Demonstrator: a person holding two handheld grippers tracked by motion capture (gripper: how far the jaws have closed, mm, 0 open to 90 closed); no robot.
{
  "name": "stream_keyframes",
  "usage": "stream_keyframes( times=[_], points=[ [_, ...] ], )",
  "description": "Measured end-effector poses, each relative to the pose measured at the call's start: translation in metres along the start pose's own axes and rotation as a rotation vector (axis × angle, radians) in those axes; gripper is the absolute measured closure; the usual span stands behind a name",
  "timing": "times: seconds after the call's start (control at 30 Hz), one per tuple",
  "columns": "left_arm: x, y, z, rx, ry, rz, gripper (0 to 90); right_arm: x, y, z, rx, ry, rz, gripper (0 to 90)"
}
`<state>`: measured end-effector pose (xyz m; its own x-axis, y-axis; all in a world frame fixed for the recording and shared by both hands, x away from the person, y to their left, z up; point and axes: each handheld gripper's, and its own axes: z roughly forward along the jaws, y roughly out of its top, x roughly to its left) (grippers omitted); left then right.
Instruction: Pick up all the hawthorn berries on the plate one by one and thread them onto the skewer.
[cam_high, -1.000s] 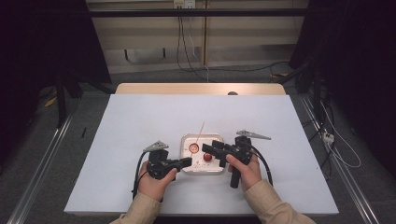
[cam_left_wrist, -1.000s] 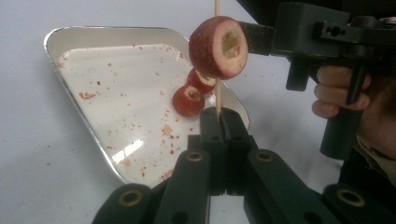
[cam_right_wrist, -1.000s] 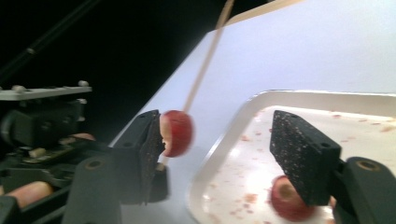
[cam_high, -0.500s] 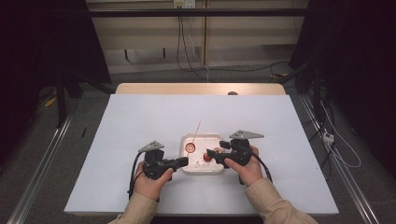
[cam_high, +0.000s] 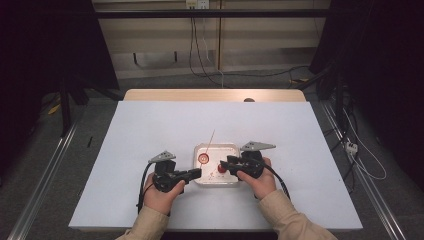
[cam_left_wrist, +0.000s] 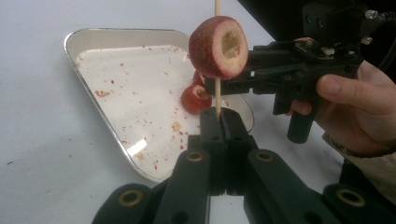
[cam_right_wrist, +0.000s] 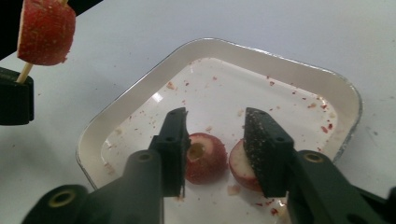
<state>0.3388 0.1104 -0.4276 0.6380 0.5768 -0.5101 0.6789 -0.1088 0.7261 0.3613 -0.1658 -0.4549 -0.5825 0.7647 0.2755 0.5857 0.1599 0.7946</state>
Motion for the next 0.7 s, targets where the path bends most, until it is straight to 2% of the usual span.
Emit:
stream_keyframes(
  times=[0.1,0.2,0.3,0.37,0.7],
  points=[
    [-0.0001,0.0001,0.0003,-0.001,0.001,0.006,89.7,0.0019,-0.0009,0.0010,0.010,-0.001,-0.025,66.1],
    [-0.0007,0.0005,-0.0004,-0.009,0.002,0.003,89.8,0.0034,-0.0007,0.0005,0.004,-0.003,-0.042,66.3],
    [-0.0004,0.0005,-0.0005,-0.010,0.002,-0.001,89.8,0.0036,0.0004,-0.0019,-0.007,0.012,-0.024,68.3],
    [0.0002,0.0006,-0.0003,-0.005,0.002,0.005,89.8,0.0028,0.0003,-0.0019,-0.004,0.003,-0.019,68.8],
    [0.0004,0.0007,-0.0007,-0.002,0.001,0.003,89.7,0.0040,-0.0051,0.0067,0.019,0.030,0.023,63.3]
  ],
)
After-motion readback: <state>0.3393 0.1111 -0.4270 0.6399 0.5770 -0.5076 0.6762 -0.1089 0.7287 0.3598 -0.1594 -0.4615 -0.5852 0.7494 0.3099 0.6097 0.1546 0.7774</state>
